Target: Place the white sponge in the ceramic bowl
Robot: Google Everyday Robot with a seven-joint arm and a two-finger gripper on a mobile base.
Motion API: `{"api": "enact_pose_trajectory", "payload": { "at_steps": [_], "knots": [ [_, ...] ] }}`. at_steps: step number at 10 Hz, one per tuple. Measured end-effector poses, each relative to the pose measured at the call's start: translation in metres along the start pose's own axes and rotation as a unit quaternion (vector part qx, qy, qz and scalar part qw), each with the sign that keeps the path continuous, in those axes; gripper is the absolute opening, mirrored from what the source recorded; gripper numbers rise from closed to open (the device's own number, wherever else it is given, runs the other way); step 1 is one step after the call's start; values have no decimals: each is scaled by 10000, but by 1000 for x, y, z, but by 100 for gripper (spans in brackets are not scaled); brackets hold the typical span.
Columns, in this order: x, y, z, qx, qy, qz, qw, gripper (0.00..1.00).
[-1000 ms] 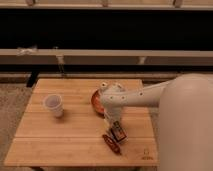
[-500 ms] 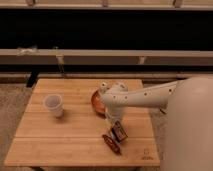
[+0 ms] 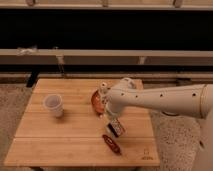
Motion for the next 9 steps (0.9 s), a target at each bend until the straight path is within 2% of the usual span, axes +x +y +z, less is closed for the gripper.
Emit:
{"api": "enact_pose_trajectory", "payload": {
  "at_steps": [1,2,4,5,7,8,9],
  "knots": [
    [-8,14,2,-181,-269,-352,9989,14],
    [-15,25,4,-378,-560,-648,9956,26],
    [-24,30,11,-597,-926,-1018,9887,45],
    [-27,30,18,-674,-1136,-1176,9842,58],
    [-29,26,22,-747,-1502,-1270,9776,75],
    [-32,26,24,-771,-1567,-1286,9762,80],
    [-34,26,25,-791,-1604,-1282,9755,80]
  ]
}}
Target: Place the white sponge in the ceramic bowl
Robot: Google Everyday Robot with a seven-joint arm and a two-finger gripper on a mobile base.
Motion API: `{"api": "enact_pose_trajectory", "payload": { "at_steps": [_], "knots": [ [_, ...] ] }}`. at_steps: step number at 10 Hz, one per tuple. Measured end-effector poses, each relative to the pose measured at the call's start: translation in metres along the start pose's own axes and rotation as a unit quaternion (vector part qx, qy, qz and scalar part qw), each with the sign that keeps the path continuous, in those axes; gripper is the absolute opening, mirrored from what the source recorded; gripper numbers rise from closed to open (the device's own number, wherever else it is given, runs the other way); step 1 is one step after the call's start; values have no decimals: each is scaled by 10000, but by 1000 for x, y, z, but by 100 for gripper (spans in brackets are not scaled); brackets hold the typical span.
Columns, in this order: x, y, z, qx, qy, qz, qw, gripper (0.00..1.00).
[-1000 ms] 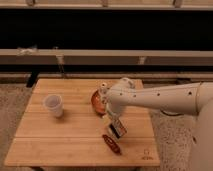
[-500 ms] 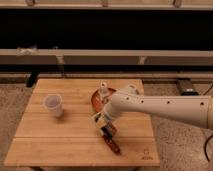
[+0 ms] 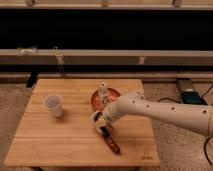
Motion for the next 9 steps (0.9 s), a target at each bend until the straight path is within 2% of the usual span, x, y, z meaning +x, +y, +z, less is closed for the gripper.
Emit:
{"api": "enact_pose_trajectory", "payload": {
  "at_steps": [5,9],
  "knots": [
    [-3,-3,1,-23,-175,70,9998,80],
    [-7,0,-9,20,-245,19,9997,80]
  ]
}}
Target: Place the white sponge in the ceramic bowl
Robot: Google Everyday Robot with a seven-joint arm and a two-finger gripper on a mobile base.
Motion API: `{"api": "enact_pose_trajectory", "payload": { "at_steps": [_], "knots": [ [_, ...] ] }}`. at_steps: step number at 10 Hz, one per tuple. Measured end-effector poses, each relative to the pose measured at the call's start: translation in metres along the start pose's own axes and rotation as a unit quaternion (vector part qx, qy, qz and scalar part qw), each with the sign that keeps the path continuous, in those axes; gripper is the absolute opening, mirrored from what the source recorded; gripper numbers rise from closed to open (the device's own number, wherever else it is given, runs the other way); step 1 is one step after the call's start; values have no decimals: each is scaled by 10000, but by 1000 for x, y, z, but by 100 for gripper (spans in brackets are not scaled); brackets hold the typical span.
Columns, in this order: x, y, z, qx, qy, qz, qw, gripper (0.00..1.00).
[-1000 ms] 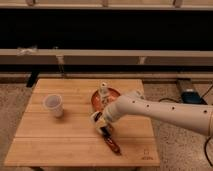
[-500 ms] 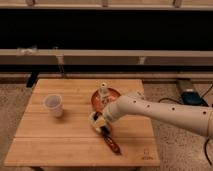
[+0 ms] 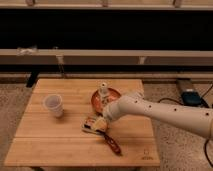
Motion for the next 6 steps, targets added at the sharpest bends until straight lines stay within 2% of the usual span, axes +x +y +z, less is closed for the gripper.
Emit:
{"api": "enact_pose_trajectory", "payload": {
  "at_steps": [3,6],
  "knots": [
    [4,7,-8,39,114,-49,9999,80],
    [6,33,7,48,430,-228,9988,80]
  ]
}}
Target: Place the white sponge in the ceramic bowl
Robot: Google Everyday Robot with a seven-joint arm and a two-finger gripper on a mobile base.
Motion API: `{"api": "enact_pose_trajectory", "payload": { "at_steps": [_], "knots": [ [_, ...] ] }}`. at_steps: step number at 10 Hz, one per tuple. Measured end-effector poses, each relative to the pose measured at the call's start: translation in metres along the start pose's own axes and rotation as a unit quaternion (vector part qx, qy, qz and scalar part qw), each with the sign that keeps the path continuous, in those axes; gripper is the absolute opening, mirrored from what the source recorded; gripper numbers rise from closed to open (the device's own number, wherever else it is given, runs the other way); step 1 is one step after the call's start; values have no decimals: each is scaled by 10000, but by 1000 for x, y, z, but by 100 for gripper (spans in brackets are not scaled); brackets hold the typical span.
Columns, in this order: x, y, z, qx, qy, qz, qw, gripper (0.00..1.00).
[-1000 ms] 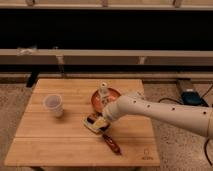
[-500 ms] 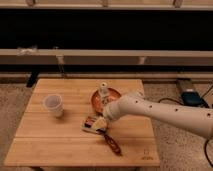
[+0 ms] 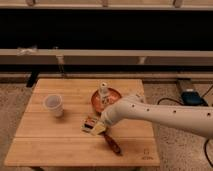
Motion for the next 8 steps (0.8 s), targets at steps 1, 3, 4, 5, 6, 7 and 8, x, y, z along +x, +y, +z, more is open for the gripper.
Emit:
{"api": "enact_pose_trajectory", "payload": {
  "at_steps": [1,3,4,5,6,7,8],
  "knots": [
    [-7,5,9,16,116,-175,9998,80],
    [-20,9,18,81,270,-453,9986,80],
    [-30,13,24,112,352,-658,9971,80],
    [-33,15,27,134,402,-783,9960,80],
    [-35,14,30,166,493,-943,9942,80],
    [-39,16,35,154,554,-1058,9927,80],
    [-41,17,43,140,651,-1199,9906,80]
  ]
}}
